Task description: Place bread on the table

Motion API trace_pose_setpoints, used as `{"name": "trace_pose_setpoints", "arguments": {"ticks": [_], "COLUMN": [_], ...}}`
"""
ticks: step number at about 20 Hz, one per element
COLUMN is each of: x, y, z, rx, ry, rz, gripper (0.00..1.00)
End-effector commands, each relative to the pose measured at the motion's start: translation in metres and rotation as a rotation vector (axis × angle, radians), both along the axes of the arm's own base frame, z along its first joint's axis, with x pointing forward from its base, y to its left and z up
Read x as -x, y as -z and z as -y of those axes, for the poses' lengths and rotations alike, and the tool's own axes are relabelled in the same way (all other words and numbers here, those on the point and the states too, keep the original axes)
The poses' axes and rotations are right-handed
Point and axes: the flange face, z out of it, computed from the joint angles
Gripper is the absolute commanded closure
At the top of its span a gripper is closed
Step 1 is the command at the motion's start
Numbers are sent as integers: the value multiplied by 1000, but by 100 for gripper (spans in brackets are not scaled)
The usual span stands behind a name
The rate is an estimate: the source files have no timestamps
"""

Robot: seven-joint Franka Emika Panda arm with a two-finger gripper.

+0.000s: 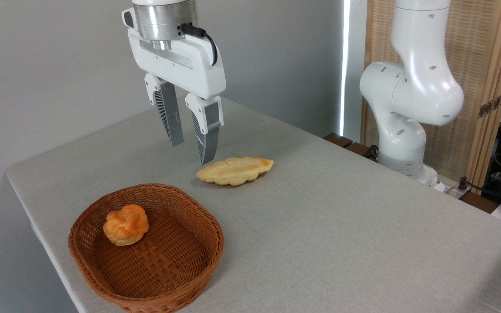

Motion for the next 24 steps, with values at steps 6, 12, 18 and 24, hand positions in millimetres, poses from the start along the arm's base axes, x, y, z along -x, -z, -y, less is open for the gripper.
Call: {"name": "trace_pose_setpoints", "arguments": {"ticks": [6,12,18,24], "x": [1,1,-2,-15], "y": [-5,-5,0,2], "z": [-2,-2,-1,10], "rx": [-6,-6,-6,16], "ry": [-3,-3,-2,15], "rz": [-19,-19,-20,50], "gripper": [0,0,0,0]}}
